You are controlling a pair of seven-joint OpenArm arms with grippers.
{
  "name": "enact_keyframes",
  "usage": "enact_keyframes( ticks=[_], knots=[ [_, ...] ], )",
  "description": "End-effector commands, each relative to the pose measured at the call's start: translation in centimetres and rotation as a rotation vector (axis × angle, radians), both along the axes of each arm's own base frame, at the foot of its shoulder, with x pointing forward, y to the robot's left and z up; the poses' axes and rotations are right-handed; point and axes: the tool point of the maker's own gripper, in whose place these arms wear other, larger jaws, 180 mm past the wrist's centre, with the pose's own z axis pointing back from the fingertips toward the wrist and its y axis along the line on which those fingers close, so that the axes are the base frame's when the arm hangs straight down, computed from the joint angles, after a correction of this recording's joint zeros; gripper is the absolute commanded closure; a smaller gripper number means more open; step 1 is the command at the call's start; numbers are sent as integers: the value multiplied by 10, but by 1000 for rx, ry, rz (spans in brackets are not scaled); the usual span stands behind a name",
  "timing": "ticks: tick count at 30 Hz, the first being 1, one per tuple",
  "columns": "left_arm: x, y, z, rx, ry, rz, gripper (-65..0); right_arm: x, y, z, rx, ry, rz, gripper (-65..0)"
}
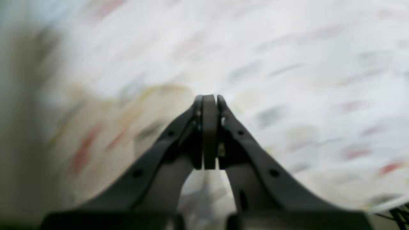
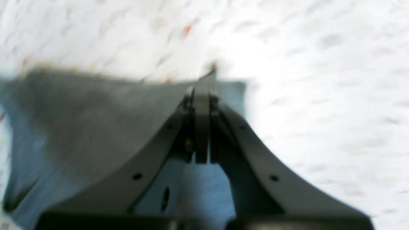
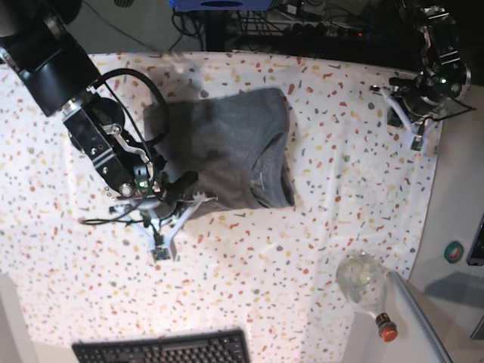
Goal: Layout the t-shirt on the table in an organized manner, then fold the t-shirt properly
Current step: 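Release the shirt with the right gripper and pull it back, then grasp the folded shirt's edge with the left gripper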
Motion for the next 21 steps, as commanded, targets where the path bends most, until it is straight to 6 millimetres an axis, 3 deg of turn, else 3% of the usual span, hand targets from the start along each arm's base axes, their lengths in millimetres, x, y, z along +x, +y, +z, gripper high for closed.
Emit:
enact_keyframes(
  ticks=[1,3,6,12,13,16,17,18,21],
  knots=[
    [16,-8,15,0,-60,-26,0,6,2,8,18,-29,-5,0],
    [30,-33,24,-23,-100,-66,0,0,-7,-9,3,-5,-30,0],
    [42,-62,37,-50,-152,-112,0,-3,-13,-14,-2,-21,-40,0],
    [44,-92,65,-132,-138,-107,0,-6,-48,22,27,-118,-91,0],
    [45,-97,67,-181,-139,-104,-66,-5,-57,25,26,-126,-113,0],
    [45,-118,69,-385,-156,-90,-462,-5,-84,26,14,-127,-176,0],
    [44,-128,64,-462,-145,-81,-578,-6,-92,25,4,-125,-189,0],
    [41,-136,57,-529,-122,-71,-650,-7,-100,23,-7,-123,-198,0],
    [49,-158,44,-638,-99,-73,-650,-9,-108,22,-19,-120,-206,0]
  ],
)
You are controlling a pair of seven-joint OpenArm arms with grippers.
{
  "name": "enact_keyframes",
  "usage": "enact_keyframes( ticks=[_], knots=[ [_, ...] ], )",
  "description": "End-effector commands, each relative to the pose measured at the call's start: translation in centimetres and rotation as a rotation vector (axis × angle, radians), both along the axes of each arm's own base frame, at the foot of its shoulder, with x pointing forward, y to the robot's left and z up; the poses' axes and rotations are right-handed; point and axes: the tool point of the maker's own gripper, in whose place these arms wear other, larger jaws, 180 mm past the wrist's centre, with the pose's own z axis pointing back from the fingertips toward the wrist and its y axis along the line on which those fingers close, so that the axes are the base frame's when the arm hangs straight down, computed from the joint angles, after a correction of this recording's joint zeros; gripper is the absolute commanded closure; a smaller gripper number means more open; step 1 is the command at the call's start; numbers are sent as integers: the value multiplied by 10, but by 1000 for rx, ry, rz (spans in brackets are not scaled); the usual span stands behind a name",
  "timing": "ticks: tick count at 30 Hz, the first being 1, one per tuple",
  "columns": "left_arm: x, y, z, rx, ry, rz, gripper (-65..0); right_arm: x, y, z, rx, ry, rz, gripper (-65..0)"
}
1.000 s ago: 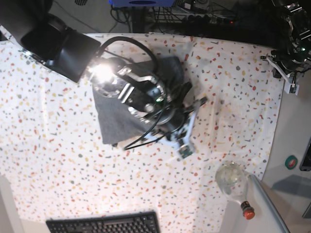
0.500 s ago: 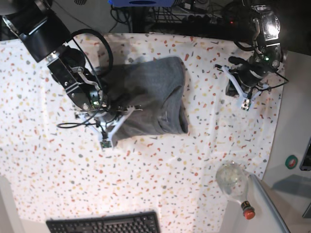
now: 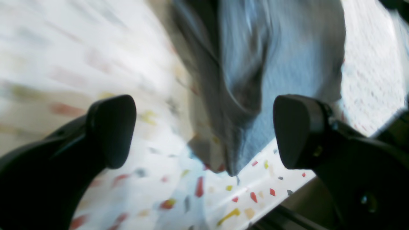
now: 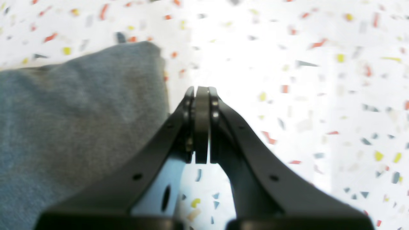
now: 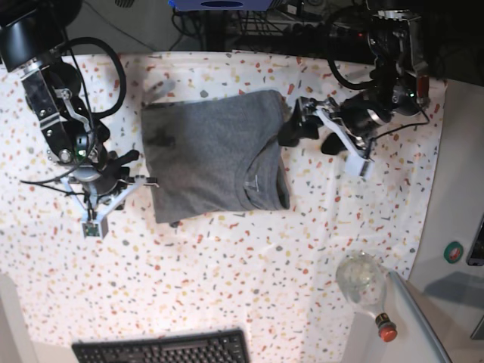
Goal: Layout the t-shirt on the table in an organized manner, then fold the t-shirt properly
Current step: 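Grasp the folded shirt's edge with the left gripper, then drag the folded shirt with the left gripper toward the right arm's side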
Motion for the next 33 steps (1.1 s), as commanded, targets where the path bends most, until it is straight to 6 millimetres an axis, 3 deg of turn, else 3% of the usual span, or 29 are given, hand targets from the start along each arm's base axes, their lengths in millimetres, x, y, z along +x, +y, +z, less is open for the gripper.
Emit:
enact_keyframes(
  ticks=[1,9,13,16,18,21,22,25,29,33],
  knots=[
    [22,-4,18,-46,-94,15,-650,9,0,12,3,-46,4,0],
    [37,-51,-2,-132,-84,-45,-650,-4,-12,2,-17,-15,-8,0],
    [43,-55,-22,-149,-17,-29,-650,-8,-15,-1,-19,-4,-13,0],
    [48,-54,-31,-144,17,-26,-650,-12,-32,-1,-25,-4,-59,0],
    [53,-51,-36,-107,22,-42,-459,-15,-47,-2,-27,-2,-103,0],
    [59,-44,-40,11,23,-111,-61,-22,-72,-3,-38,6,-170,0],
    [63,-41,-41,58,30,-142,0,-26,-81,-4,-40,10,-193,0],
    [78,-41,-41,293,39,-343,0,-38,-112,-6,-51,17,-284,0],
    [101,-35,-38,732,-69,-698,0,-56,-135,-11,-65,40,-345,0],
    [129,-65,-21,953,-279,-953,0,-73,-146,-17,-75,67,-377,0]
  ],
)
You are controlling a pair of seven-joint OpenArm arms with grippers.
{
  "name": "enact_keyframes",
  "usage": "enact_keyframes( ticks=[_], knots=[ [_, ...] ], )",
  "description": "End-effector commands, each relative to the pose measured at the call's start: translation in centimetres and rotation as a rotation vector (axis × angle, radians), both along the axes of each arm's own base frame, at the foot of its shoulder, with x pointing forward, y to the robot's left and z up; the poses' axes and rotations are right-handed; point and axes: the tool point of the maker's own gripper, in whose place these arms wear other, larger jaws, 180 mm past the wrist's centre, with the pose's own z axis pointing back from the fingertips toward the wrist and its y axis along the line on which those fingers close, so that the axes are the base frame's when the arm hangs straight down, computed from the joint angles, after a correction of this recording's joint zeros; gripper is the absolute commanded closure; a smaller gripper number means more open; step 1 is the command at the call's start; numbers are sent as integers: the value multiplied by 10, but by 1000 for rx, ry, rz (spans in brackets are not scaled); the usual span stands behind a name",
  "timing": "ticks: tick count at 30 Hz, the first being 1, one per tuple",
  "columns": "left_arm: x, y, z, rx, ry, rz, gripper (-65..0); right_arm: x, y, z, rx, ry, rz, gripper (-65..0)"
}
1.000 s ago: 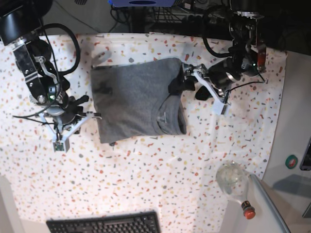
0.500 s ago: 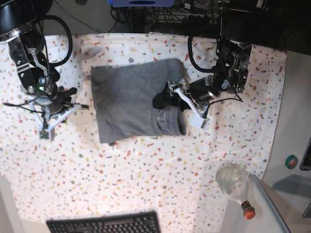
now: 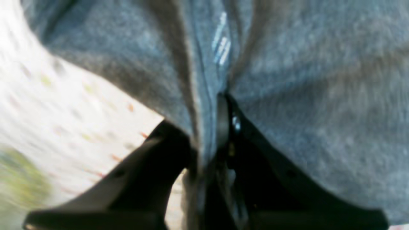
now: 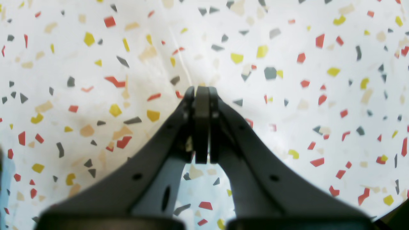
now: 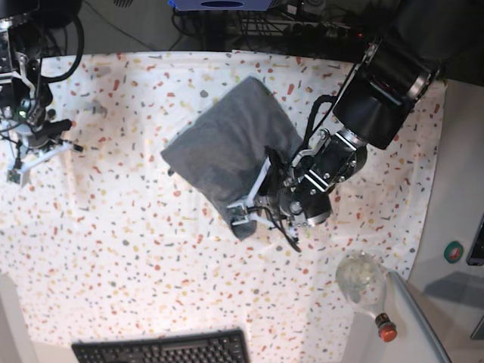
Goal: Layout the t-shirt on the table in an organized manner, then fold the t-shirt properly
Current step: 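Drag the folded shirt with the left gripper toward the right arm's side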
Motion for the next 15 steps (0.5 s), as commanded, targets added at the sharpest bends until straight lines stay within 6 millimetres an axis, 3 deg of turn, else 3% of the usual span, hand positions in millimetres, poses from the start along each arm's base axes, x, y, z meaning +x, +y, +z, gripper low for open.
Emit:
enact_keyframes(
  ticks=[1,4,9,12,15],
  knots=[
    [17,-15,16,-16,-50,-47,0,4,-12,11,-28,-38,-9,0],
    [16,-57,23,-51,-63,-158,0,-10,-21,8,-28,-21,-45,0],
    [-7,-118,19,-139,-41,-284,0,-40,-38,-1,-20,10,-140,0],
    [-15,-135,15,-180,-20,-299,0,-53,-45,-4,-23,26,-172,0],
    [-16,-139,12,-183,-8,-296,0,-61,-45,-7,-25,43,-172,0]
  ],
)
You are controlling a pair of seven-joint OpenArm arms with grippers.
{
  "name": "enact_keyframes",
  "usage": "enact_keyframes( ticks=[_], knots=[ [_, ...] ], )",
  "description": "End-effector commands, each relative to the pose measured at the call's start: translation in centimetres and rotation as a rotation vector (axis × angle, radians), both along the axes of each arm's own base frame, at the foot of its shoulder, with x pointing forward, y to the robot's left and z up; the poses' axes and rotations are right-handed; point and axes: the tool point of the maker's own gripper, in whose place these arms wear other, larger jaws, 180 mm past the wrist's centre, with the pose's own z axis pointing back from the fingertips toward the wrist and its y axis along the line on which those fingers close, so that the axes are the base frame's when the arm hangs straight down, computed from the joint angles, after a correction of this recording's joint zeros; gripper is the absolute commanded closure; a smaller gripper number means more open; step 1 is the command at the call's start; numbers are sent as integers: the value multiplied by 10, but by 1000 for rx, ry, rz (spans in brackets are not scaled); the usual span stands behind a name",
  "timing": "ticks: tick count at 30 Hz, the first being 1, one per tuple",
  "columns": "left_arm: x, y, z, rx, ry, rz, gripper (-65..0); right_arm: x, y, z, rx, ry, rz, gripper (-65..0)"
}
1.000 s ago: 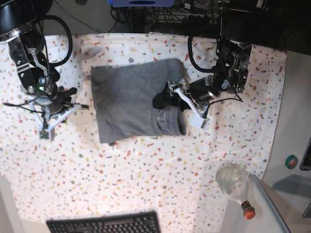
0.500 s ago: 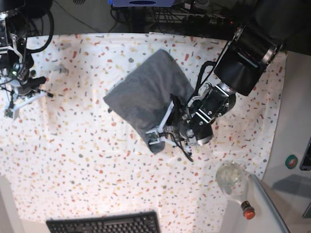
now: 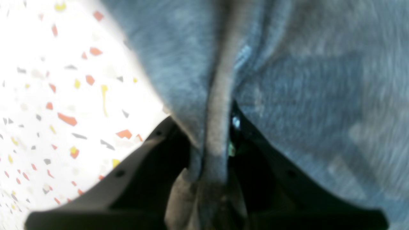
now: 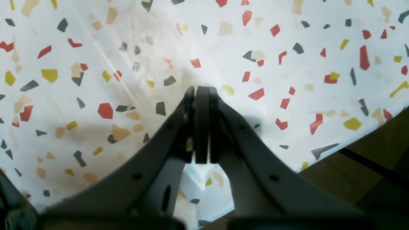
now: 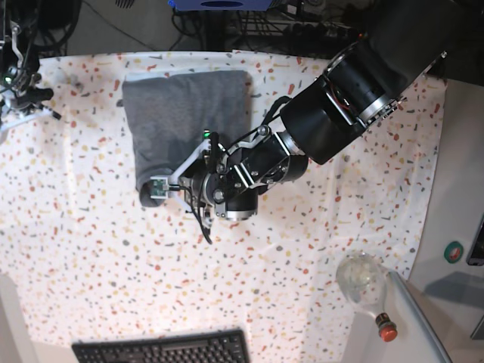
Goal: Layout the t-shirt on the table in an organized manner, then fold the t-shirt properly
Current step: 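Drag the folded shirt with the left gripper toward the right arm's side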
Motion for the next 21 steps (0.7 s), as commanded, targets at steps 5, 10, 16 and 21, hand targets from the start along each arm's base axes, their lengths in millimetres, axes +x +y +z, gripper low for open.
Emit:
enact_keyframes(
  ticks=[5,10,16,21],
  knots=[
    [15,-6,14,-12,-44,0,0,7,-4,9,-22,-32,11,0],
    [25,-13,25,-22,-71,-8,0,9,5,7,3,-45,-3,0],
    [27,-29,40,-49,-122,-92,0,12,12,11,11,-62,9,0],
    [29,-35,44,-25,-153,-159,0,12,12,11,11,-60,9,0]
  ],
)
